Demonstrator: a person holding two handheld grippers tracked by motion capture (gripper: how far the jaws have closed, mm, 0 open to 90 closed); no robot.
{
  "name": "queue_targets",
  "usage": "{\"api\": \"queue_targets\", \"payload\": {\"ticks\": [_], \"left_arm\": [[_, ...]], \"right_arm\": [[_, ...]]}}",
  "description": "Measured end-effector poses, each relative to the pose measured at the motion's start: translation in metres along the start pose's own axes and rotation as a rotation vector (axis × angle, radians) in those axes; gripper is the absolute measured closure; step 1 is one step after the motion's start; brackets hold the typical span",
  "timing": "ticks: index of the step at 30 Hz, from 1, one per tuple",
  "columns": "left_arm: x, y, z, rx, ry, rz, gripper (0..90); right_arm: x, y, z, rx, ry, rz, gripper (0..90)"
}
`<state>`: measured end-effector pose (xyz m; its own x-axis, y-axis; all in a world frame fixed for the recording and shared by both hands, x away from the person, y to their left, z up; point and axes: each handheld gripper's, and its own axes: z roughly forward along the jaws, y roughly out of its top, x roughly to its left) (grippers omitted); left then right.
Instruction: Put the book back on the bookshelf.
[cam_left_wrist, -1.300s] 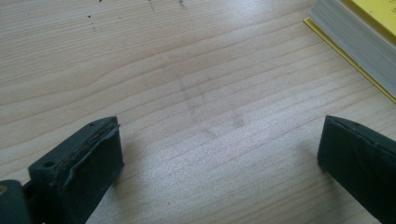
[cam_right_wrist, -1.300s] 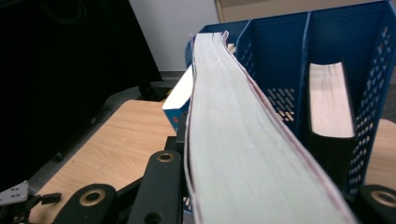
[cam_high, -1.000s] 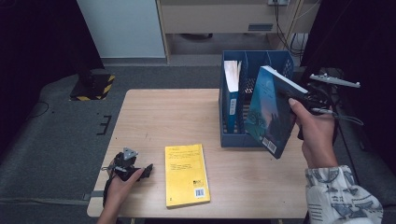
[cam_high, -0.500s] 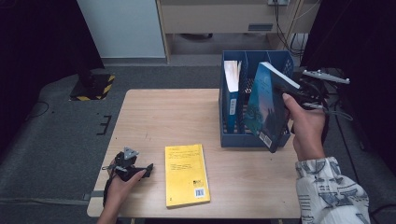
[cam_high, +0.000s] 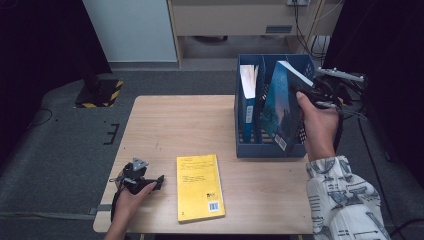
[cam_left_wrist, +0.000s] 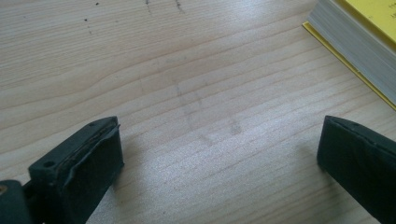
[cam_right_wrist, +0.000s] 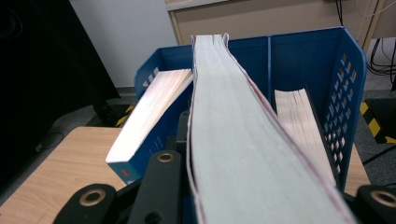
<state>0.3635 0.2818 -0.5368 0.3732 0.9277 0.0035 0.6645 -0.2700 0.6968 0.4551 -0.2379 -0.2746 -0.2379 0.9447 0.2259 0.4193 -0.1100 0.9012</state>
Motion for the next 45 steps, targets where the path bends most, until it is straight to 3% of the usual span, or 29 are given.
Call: {"api": "queue_targets", "payload": {"ticks": [11, 28, 45], "left_arm": [[0.000, 0.000, 0.000, 0.000, 0.000, 0.001, 0.0], [0.000, 0.000, 0.000, 0.001, -0.002, 0.007, 0.0], [-0.002, 0.001, 0.000, 0.003, -0.011, 0.016, 0.0]], "right_arm": [[-0.002, 0.004, 0.006, 0.002, -0.038, 0.003, 73.2], [-0.002, 0.017, 0.041, 0.007, -0.093, 0.001, 73.2], [0.000, 0.014, 0.057, 0.013, -0.093, 0.001, 73.1]]}}
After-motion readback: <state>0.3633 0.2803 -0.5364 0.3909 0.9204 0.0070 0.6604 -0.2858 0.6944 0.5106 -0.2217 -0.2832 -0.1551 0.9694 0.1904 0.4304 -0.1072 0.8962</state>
